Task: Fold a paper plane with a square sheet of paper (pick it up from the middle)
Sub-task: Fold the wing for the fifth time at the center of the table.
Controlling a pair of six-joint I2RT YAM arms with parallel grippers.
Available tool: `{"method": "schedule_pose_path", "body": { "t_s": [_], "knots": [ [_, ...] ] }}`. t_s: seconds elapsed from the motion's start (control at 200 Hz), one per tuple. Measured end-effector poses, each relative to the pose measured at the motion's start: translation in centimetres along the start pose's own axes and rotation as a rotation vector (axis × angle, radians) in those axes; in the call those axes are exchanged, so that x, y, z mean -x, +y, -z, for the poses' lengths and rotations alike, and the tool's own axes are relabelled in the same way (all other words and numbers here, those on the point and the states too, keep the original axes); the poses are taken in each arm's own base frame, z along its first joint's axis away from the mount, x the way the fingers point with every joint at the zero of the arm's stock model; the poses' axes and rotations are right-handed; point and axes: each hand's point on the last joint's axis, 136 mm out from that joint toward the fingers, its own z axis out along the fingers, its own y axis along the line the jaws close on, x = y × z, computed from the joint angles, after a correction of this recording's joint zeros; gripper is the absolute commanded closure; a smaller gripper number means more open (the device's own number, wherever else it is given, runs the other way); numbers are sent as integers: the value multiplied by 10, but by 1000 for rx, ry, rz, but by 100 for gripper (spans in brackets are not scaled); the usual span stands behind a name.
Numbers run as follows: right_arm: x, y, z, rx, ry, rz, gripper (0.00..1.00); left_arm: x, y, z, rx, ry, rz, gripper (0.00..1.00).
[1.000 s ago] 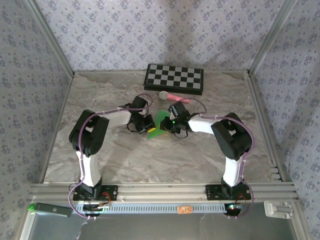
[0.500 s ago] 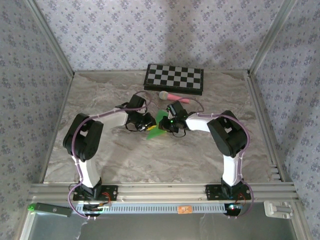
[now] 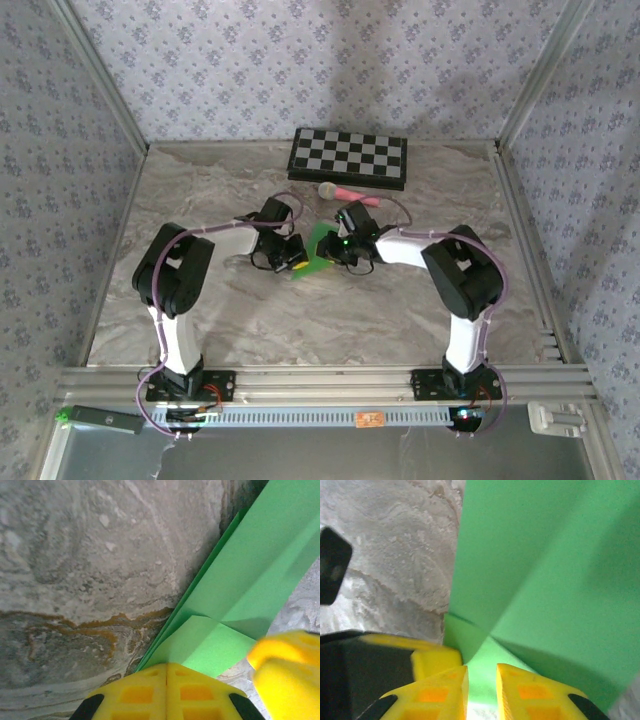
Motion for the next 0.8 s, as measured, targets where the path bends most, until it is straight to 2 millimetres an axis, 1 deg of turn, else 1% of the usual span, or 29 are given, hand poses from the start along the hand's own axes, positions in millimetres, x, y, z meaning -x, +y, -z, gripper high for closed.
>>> {"method": "schedule_pose_path", "body": {
  "t_s": [0.075, 0.155, 0.235, 0.36, 0.8],
  "knots": [
    [-1, 0, 13, 1, -31, -24, 67, 0, 0, 0, 0, 0, 4, 95],
    [-3, -6, 22, -22, -58, -67, 62, 0, 0, 0, 0, 0, 16, 95],
    [-2, -14, 25, -52, -79, -109, 60, 0, 0, 0, -1, -1, 31, 95],
    [-3, -24, 26, -83, -86, -168, 60, 0, -1, 0, -5, 0, 52, 95],
    [-3, -36, 13, -140, -65, -230, 61, -2, -3, -2, -29, 7, 79, 94]
  ]
}}
